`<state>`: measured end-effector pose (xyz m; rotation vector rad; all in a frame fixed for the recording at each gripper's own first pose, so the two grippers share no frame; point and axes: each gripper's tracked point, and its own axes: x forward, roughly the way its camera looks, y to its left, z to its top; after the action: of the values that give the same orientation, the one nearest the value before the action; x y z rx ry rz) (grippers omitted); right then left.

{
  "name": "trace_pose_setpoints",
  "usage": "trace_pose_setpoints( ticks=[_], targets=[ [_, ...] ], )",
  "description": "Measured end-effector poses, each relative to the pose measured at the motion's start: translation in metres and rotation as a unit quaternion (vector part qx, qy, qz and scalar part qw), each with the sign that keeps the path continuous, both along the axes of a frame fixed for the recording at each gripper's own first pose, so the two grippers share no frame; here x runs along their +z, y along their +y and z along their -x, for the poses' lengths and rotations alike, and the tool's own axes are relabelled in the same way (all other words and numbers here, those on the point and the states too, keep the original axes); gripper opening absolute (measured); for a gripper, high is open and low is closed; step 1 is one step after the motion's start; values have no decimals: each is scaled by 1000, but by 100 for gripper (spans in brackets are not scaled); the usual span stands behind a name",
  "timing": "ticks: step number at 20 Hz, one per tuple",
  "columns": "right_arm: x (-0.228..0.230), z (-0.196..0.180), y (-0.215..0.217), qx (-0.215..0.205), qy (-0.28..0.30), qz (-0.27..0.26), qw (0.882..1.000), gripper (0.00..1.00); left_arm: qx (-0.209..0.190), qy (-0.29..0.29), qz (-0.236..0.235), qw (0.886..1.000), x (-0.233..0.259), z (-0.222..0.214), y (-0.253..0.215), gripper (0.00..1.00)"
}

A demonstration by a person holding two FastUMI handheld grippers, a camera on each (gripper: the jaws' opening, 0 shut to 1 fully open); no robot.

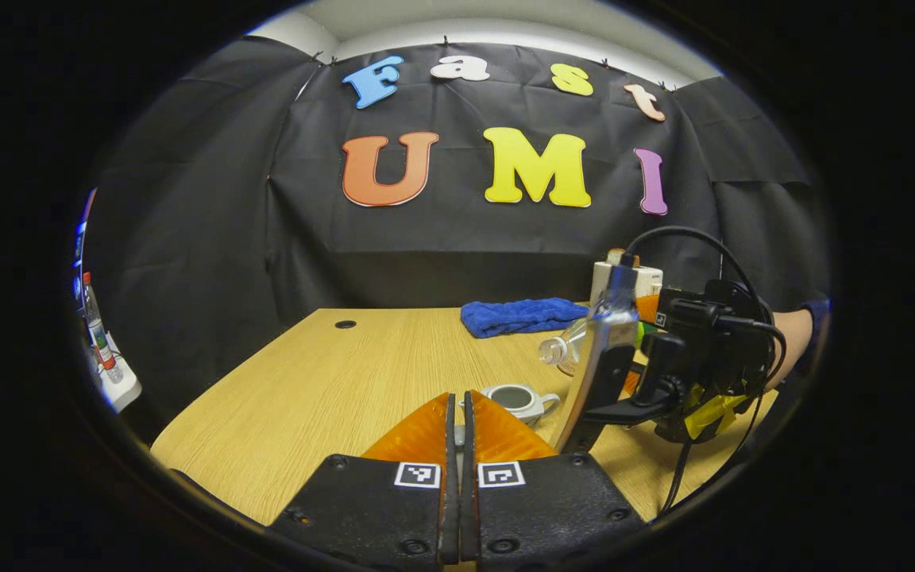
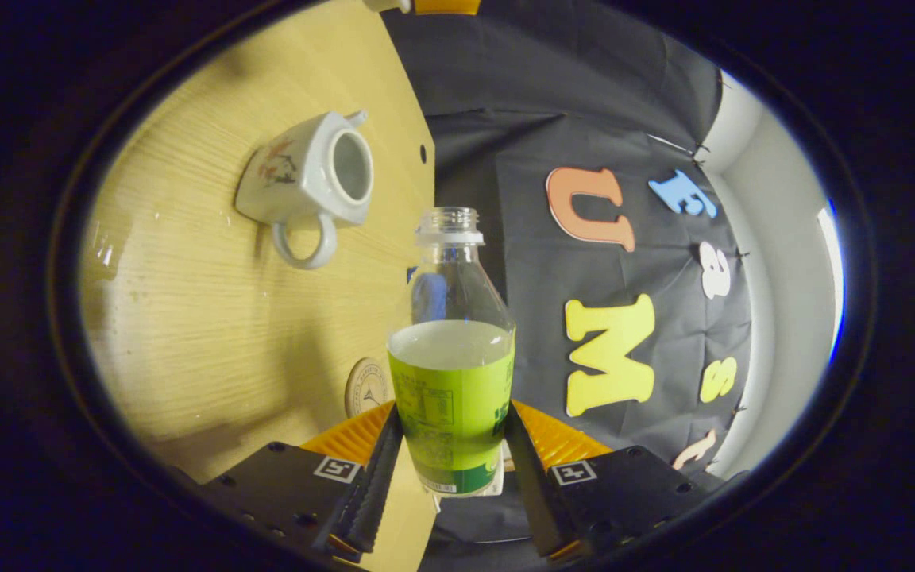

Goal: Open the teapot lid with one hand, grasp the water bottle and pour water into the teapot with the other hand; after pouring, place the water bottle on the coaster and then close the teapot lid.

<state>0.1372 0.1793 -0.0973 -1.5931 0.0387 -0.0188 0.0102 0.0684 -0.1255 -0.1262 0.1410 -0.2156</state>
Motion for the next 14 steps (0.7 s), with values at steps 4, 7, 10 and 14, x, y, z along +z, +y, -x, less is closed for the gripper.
trace_pose_setpoints(
  ticks=[4,7,10,14],
  targets=[
    [9,1,21,29,-21,71,997,74,0,1,-1,1000,-3,1,3,4],
    [17,1,25,46,-42,126,990,74,4,4,-3,1000,-7,1,8,4],
    [23,0,29,55,-56,159,984,72,4,7,-3,1000,-11,2,10,3],
    [27,-1,32,64,-83,194,975,73,6,9,-1,1000,-12,1,14,3]
  ],
)
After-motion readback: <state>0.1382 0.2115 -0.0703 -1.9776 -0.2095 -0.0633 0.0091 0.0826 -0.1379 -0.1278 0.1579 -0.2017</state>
